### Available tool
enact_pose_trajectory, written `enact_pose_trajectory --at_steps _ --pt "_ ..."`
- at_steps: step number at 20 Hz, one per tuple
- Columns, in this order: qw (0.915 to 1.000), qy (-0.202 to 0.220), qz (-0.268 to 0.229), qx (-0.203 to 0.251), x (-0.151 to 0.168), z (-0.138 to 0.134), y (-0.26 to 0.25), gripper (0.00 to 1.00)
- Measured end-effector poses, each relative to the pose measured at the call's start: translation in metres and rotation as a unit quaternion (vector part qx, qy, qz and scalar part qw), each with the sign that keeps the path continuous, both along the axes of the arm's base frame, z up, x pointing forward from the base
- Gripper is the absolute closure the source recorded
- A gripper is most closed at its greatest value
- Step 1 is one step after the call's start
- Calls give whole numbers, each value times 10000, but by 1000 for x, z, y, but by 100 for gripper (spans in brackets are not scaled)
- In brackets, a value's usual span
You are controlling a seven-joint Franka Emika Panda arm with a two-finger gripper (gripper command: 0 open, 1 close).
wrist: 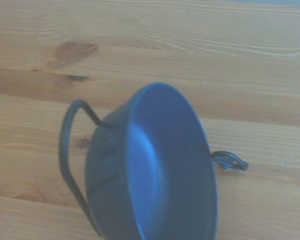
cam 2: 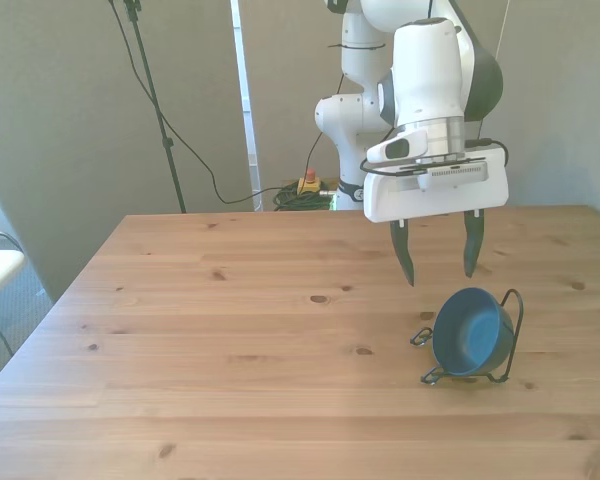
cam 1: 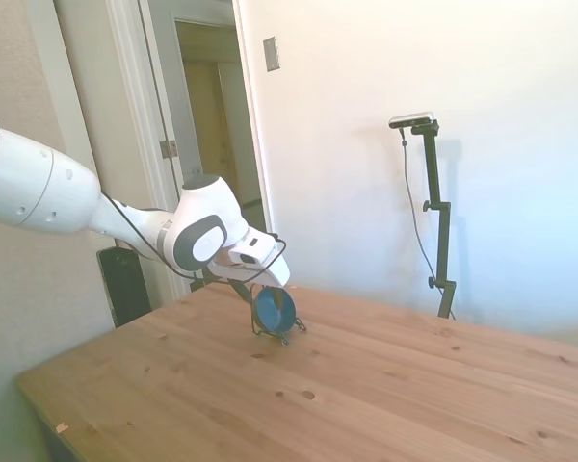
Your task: Unload the bowl
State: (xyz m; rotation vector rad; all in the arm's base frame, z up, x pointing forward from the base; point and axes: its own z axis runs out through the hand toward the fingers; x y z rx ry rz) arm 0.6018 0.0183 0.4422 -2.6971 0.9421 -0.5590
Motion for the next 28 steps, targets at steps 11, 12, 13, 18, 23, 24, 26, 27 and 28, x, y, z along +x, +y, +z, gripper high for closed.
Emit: enact_pose_trajectory --at_steps 11,12,13,18,23,24,26,27,28 --pt "9961 144 865 -11 15 -21 9 0" --pt "9962 143 863 2 15 -21 10 0" --pt "9963 140 844 47 14 -20 10 0" --pt "9965 89 803 214 9 -2 10 0" --pt "9914 94 1210 481 15 -5 12 0" --pt "9900 98 1316 490 16 -8 11 0" --pt "9880 89 1478 434 19 -13 8 0" --pt "9874 92 1529 409 20 -16 6 0" --pt "9866 98 1585 386 21 -19 6 0"
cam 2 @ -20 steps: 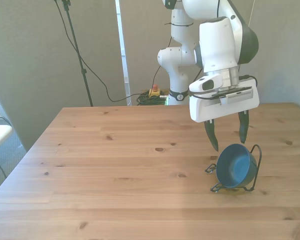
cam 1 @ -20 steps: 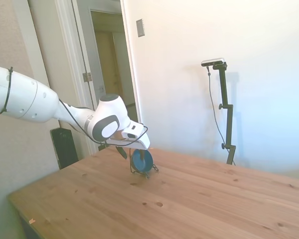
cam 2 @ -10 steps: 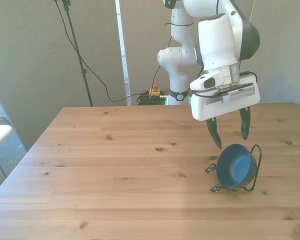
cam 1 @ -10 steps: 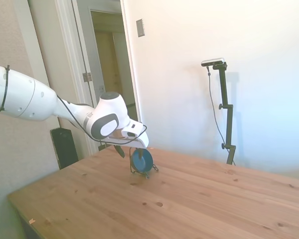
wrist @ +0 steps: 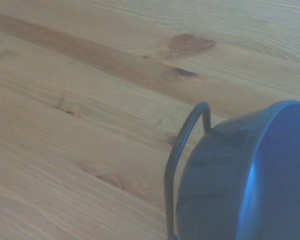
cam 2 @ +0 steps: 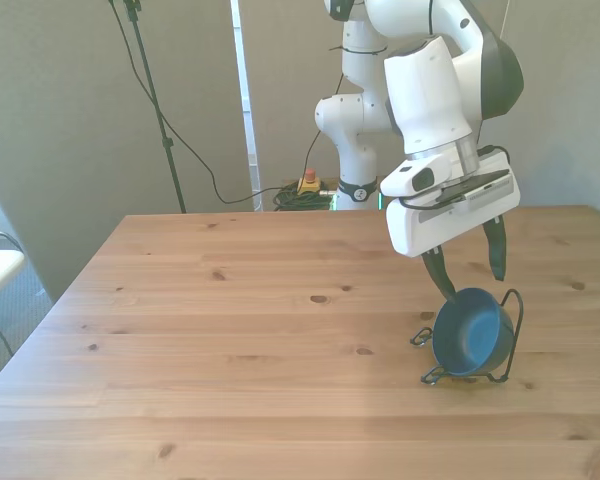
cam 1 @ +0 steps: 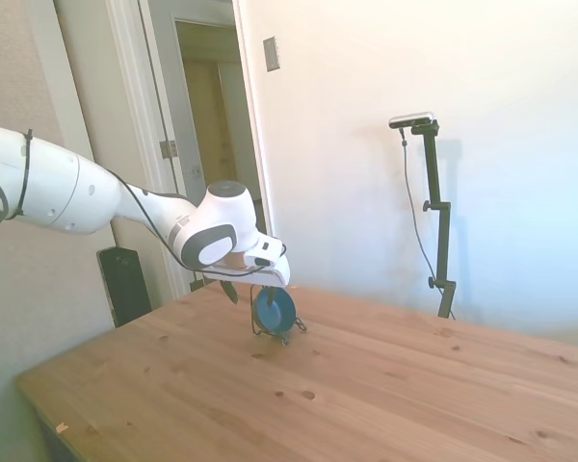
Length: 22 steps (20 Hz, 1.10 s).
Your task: Unload the bowl
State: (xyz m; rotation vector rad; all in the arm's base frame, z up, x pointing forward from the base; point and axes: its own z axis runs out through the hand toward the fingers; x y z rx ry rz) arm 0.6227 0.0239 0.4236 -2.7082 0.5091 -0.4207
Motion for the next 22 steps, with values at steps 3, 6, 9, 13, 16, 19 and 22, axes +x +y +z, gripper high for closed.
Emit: enact_pose_trajectory --at_steps 3,6,9,13,16,19,22 --pt "9999 -3 121 60 1 -7 1 100" --pt "9998 -16 164 134 2 -10 1 100" --pt "9995 -29 219 210 2 -11 0 100" --pt "9992 -22 261 288 2 -10 0 100" --pt "9990 -31 274 353 2 -11 0 100" --pt "9987 -19 301 421 5 -14 -2 100" --pt "9980 -5 351 519 11 -18 -5 100"
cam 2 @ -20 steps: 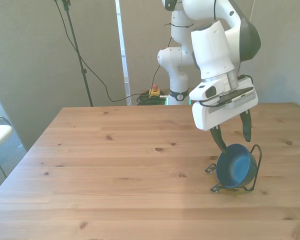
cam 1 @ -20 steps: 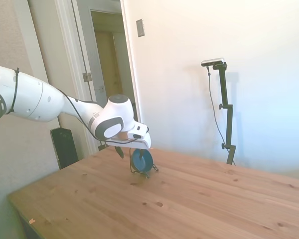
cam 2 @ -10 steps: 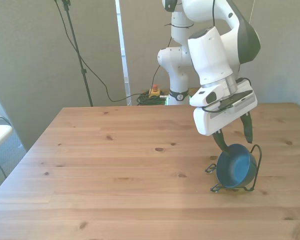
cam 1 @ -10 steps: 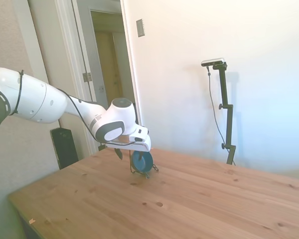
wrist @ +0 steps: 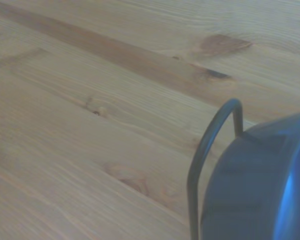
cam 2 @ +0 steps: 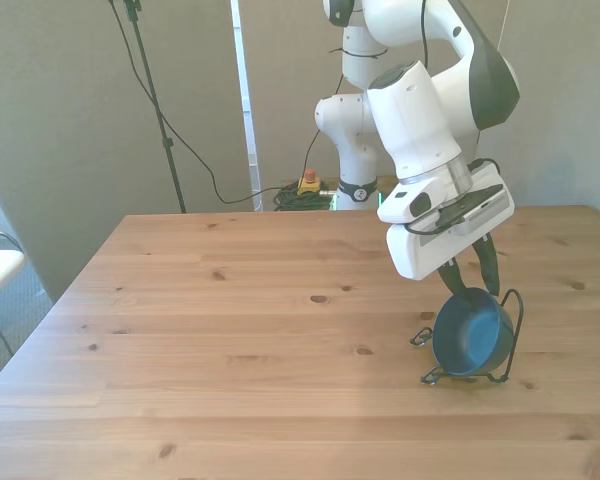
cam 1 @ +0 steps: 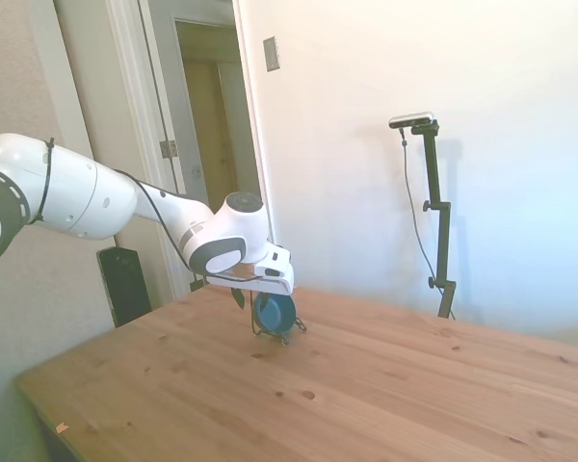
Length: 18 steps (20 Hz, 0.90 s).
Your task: Unload the bowl
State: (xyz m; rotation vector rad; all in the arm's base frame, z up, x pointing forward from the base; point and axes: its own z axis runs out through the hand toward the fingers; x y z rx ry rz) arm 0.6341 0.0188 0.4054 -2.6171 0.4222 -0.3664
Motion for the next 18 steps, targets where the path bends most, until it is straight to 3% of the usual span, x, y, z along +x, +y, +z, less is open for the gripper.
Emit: enact_pose_trajectory --at_steps 10,18 --pt "9990 172 199 368 12 -3 -7 100" --pt "9974 -46 187 698 15 5 -25 100"
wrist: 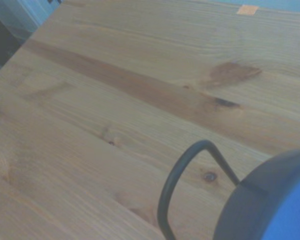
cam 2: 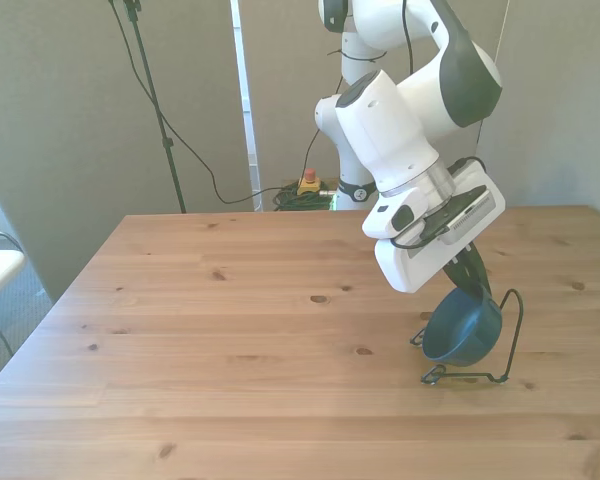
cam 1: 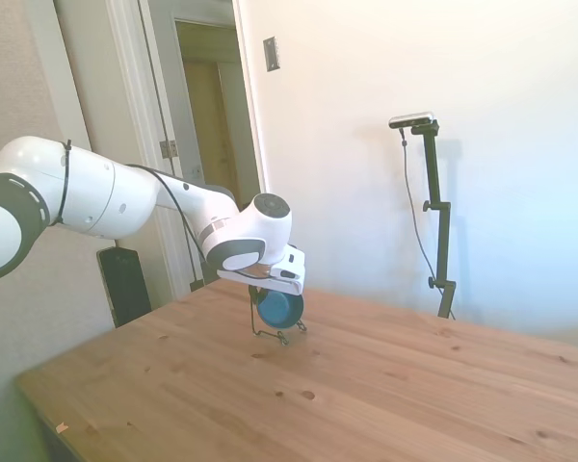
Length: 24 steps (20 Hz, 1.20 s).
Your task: Unload the bowl
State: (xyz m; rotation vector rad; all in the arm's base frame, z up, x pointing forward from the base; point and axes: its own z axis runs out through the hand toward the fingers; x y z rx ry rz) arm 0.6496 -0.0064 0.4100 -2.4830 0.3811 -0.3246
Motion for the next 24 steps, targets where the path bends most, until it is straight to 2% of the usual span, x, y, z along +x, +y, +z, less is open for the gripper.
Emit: enact_pose_trajectory --at_steps 7,12,16,19,24 --pt "9995 -291 5 91 -11 29 -5 100" --pt "9994 -344 69 -21 -53 49 -8 100" --pt "9986 -312 183 -387 -96 46 -9 100" --pt "9962 -316 218 -783 -122 35 -12 100" --pt "9880 -338 339 -1470 -143 15 -24 100"
